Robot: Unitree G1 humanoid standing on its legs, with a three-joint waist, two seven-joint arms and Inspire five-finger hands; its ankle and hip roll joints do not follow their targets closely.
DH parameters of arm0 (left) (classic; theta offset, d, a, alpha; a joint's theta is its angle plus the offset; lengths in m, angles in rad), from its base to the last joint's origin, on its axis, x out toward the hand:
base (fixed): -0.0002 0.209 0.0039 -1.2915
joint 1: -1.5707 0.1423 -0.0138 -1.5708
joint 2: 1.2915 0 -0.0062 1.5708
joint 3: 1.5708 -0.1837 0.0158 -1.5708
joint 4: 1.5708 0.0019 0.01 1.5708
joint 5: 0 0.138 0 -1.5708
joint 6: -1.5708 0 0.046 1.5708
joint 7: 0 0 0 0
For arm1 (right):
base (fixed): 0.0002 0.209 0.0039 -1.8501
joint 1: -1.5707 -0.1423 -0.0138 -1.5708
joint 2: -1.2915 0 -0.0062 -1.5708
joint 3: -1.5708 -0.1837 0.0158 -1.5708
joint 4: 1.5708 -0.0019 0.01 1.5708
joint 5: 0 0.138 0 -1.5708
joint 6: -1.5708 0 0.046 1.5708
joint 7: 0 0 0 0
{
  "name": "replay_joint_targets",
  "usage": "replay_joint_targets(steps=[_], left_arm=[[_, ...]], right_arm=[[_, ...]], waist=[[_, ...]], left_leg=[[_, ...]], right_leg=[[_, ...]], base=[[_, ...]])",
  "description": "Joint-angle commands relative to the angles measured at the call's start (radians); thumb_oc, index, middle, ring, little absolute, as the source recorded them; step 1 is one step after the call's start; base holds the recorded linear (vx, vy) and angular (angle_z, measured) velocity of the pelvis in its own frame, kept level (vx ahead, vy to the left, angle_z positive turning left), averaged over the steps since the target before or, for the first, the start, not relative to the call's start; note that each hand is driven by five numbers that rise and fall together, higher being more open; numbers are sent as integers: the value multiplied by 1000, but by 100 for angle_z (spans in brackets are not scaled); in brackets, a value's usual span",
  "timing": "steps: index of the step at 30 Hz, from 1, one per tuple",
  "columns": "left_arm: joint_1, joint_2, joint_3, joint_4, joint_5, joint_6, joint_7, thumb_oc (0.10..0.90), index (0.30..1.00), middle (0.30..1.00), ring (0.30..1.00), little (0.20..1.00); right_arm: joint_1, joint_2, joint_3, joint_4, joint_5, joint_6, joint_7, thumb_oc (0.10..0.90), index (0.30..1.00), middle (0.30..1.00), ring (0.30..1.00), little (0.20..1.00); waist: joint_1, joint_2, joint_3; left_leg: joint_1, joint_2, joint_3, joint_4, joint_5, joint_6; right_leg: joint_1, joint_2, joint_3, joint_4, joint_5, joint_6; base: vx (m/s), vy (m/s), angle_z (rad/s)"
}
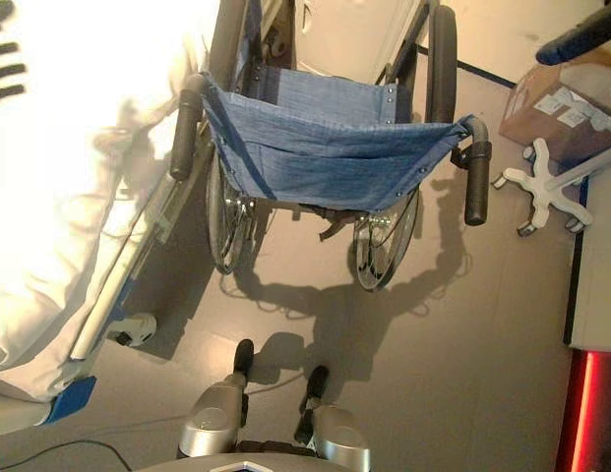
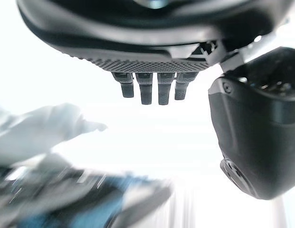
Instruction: Push the wheelchair next to the bed
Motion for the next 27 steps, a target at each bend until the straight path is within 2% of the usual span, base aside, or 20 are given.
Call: replay_joint_targets(steps=[1, 2, 4, 5, 6, 7, 8, 9, 10, 12, 14, 16, 17, 21, 27], left_arm=[[287, 13, 142, -65, -22, -79, -46, 800, 900, 900, 900, 900], [323, 9, 175, -76, -24, -72, -48, 800, 900, 900, 900, 900], [470, -54, 293, -122, -20, -60, -70, 800, 900, 900, 900, 900], [667, -127, 450, -212, -15, -41, -82, 800, 900, 900, 900, 900], [729, -170, 488, -249, -15, -41, -78, 800, 900, 900, 900, 900], [813, -217, 547, -300, -22, -30, -69, 800, 900, 900, 900, 900], [884, -249, 593, -345, -27, -18, -58, 800, 900, 900, 900, 900], [947, -303, 621, -380, -29, -12, -54, 800, 900, 900, 900, 900], [955, -300, 626, -389, -30, -10, -54, 800, 900, 900, 900, 900], [1002, -370, 607, -457, -25, 4, -54, 800, 900, 900, 900, 900], [1015, -407, 555, -502, -41, 9, -71, 800, 900, 900, 900, 900], [1015, -426, 520, -522, -53, 28, -87, 800, 900, 900, 900, 900], [1040, -440, 483, -570, -74, 46, -90, 800, 900, 900, 900, 900], [1067, -474, 385, -683, -172, 112, -49, 800, 900, 900, 900, 900], [1053, -490, 255, -676, -320, 186, 39, 800, 900, 900, 900, 900]], right_arm=[[205, -65, -93, -67, -53, -70, -31, 800, 900, 900, 900, 900], [236, -69, -124, -75, -48, -70, -38, 800, 900, 900, 900, 900], [366, -103, -249, -106, -41, -75, -46, 800, 900, 900, 900, 900], [578, -118, -458, -161, -32, -74, -64, 800, 900, 900, 900, 900], [650, -124, -529, -181, -32, -72, -68, 800, 900, 900, 900, 900], [787, -118, -665, -210, -31, -72, -77, 800, 900, 900, 900, 900], [989, -93, -857, -248, -35, -76, -87, 800, 900, 900, 900, 900], [1157, -63, -1013, -272, -29, -82, -100, 800, 900, 900, 900, 900], [1225, -51, -1079, -289, -26, -79, -106, 800, 900, 900, 900, 900], [1562, 65, -1382, -321, -21, -100, -118, 800, 900, 900, 900, 900], [1710, 134, -1499, -319, 16, -121, -157, 800, 900, 900, 900, 900], [1746, 175, -1517, -294, 17, -146, -201, 800, 900, 900, 900, 900], [1778, 229, -1508, -268, 19, -184, -246, 800, 900, 900, 900, 900], [1828, 333, -1427, -257, 57, -194, -351, 800, 900, 900, 900, 900], [1837, 444, -1260, -199, 107, -206, -428, 800, 900, 900, 900, 900]], waist=[[11, 8, -293], [9, 8, -294], [7, 25, -299], [-13, 32, -307], [-22, 40, -310], [-38, 40, -315], [-50, 27, -320], [-64, 27, -324], [-61, 19, -325], [-54, 5, -324], [-41, 5, -321], [-35, 10, -319], [-35, 15, -312], [-35, 25, -297], [-43, 40, -292]], left_leg=[[9, 7, 43, -1, -38, -58], [9, 8, 43, -1, -39, -58], [14, 8, 41, -3, -39, -59], [19, 8, 40, -6, -38, -60], [21, 8, 40, -7, -37, -61], [24, 9, 42, -8, -36, -61], [26, 9, 42, -9, -36, -62], [29, 9, 43, -10, -36, -62], [29, 9, 42, -10, -36, -62], [29, 7, 43, -10, -36, -61], [28, 6, 44, -8, -37, -60], [28, 7, 44, -7, -38, -59], [28, 6, 43, -5, -39, -58], [29, 4, 36, -3, -40, -56], [28, 3, 38, -3, -36, -56]], right_leg=[[-37, -17, -9, 32, 12, 39], [-37, -17, -8, 32, 12, 39], [-33, -16, -8, 27, 14, 41], [-30, -15, -4, 22, 19, 43], [-29, -15, -3, 20, 21, 44], [-28, -14, -1, 18, 23, 45], [-27, -14, -1, 16, 24, 46], [-27, -13, 1, 15, 25, 47], [-26, -13, 0, 15, 25, 47], [-27, -13, 3, 14, 23, 48], [-27, -14, 3, 15, 21, 49], [-27, -14, 2, 17, 18, 49], [-28, -15, 1, 20, 17, 49], [-27, -22, -7, 19, 23, 56], [-31, -31, -15, 14, 34, 65]], base=[[33, 10, 8], [39, 9, 0], [54, 18, -7], [63, 28, -2], [55, 31, 4], [34, 26, 11], [36, 32, 13], [25, 23, 11], [22, 23, 4], [0, 0, 0], [0, 0, 0], [-11, 1, -3], [-23, -5, -7], [-26, -11, -7], [-14, 16, -7]])
